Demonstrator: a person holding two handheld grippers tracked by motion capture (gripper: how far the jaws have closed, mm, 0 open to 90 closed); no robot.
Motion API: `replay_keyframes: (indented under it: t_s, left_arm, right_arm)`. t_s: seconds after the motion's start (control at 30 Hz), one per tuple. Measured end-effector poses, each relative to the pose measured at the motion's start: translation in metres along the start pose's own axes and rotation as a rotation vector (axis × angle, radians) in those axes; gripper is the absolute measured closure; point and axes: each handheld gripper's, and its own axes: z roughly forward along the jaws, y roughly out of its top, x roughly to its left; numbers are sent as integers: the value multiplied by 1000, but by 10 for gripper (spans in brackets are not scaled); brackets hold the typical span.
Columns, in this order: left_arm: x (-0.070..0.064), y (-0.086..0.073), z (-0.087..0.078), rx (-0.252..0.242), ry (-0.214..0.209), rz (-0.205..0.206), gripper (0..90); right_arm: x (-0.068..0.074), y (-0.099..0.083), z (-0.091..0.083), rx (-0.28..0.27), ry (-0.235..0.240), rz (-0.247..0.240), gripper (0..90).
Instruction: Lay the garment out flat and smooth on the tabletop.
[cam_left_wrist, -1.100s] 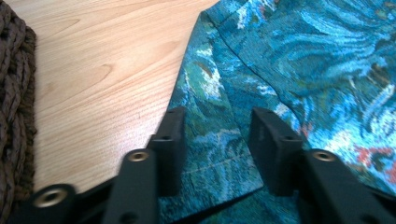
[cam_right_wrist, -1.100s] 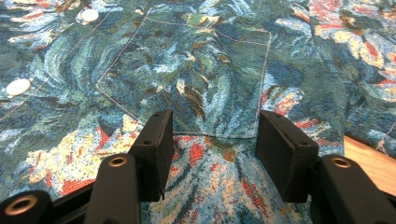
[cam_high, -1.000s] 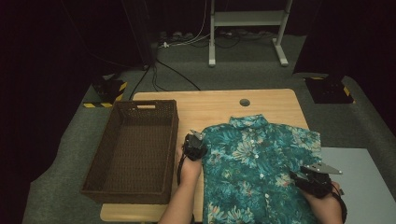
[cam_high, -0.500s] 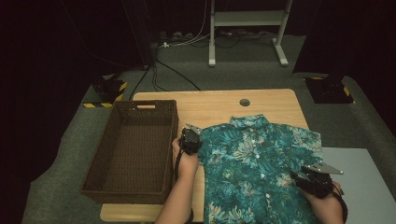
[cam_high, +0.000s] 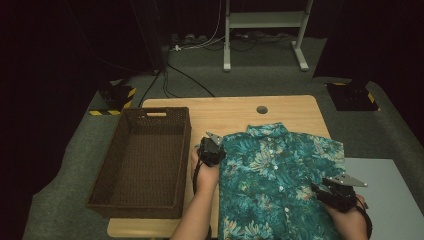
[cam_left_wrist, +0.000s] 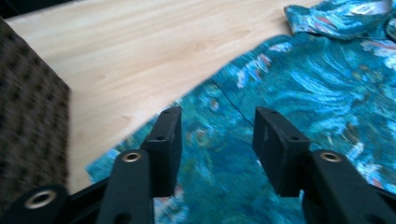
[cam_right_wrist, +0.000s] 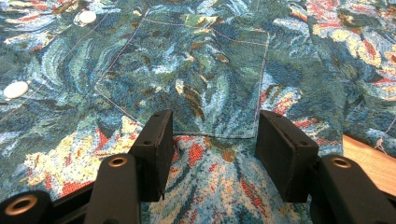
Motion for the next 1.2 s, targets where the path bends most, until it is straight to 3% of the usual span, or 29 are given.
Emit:
replay_keyframes:
  t_s: [0.17,0.33,0.5,0.83,1.2]
  left_arm:
    - [-5,-9,4,21,-40,-26,395]
    - [-10,-18,3,19,-120,-74,289]
    - [-15,-26,-5,18,-152,-87,257]
    - [-21,-44,-23,13,-182,-87,224]
    - [-23,-71,-40,52,-184,-79,205]
  right_arm:
    - [0,0,0,0,0,0,466]
    - [0,0,0,0,0,0,466]
    - [0,0,0,-1,-1,0,465]
    - [0,0,0,0,1,0,460]
    - [1,0,0,0,-1,0,456]
